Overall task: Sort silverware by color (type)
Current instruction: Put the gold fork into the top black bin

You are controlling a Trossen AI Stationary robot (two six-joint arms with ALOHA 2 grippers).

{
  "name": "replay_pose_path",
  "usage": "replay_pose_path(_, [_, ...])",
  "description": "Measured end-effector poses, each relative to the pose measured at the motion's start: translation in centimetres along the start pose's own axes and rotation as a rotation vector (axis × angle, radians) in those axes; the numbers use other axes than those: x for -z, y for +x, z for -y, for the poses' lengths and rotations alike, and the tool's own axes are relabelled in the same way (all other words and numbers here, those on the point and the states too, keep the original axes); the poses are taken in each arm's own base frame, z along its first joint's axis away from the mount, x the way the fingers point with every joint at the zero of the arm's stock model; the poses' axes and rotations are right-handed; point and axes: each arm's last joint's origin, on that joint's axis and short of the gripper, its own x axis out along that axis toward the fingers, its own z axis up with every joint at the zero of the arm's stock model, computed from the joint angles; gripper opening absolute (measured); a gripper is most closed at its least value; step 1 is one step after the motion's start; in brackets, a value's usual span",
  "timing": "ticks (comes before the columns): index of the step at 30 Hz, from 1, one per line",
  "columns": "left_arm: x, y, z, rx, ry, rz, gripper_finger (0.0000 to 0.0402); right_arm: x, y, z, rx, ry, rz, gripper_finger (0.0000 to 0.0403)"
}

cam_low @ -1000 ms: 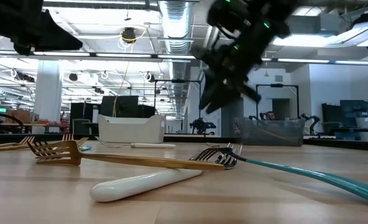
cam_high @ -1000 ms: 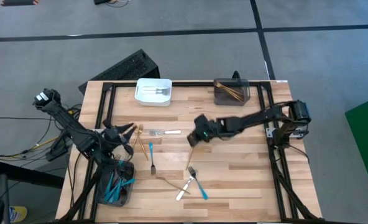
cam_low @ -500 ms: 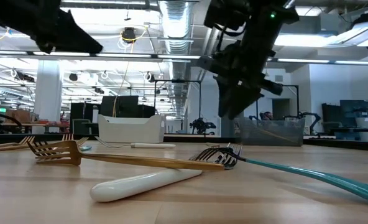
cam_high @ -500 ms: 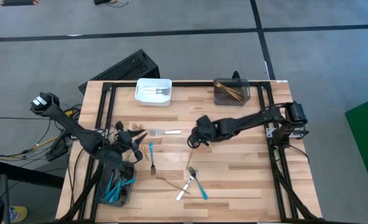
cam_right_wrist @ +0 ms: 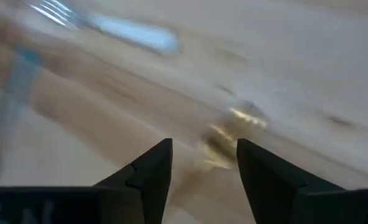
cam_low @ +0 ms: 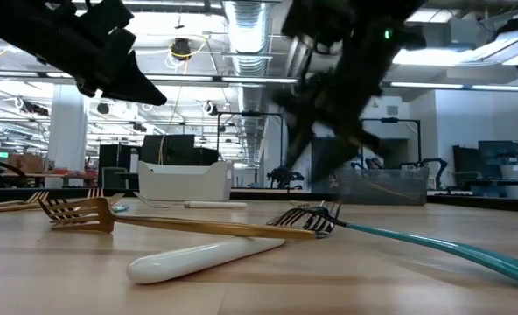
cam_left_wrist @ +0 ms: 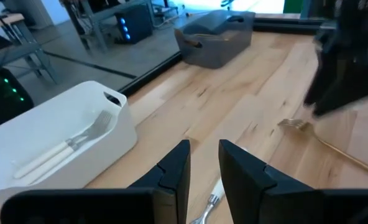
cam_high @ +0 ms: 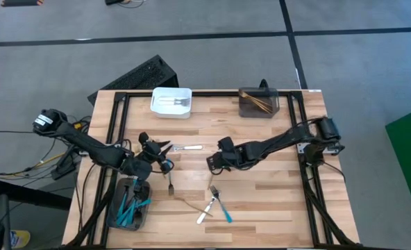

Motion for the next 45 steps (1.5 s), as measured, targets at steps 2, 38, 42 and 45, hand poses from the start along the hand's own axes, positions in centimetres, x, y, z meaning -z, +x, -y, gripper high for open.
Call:
replay_pose_path(2, [0.0,0.1,-0.1,-0.003,-0.003,-0.001,0.0072,0.6,1.0,0.3,0.047,-0.018,-0.014,0.0208])
replay_pose_path(38, [0.0,0.3,-0.2,0.008,0.091,-0.02,0.0072,-2.0,3.7,2.1,0.191,-0.426,-0.206,0.0025])
replay_pose_path(42, [0.0,0.4,-0.3,0.0,0.096,-0.023,0.0072,-4.2,1.2,2.1,0.19,-0.515,-0.113,0.0031])
replay_pose_path(45, [0.0,0.6,-0.5,-0.013,0.09,-0.026,0.0072,-6.0,-0.7,2.9,0.26,-0.563,-0.029,0.0027])
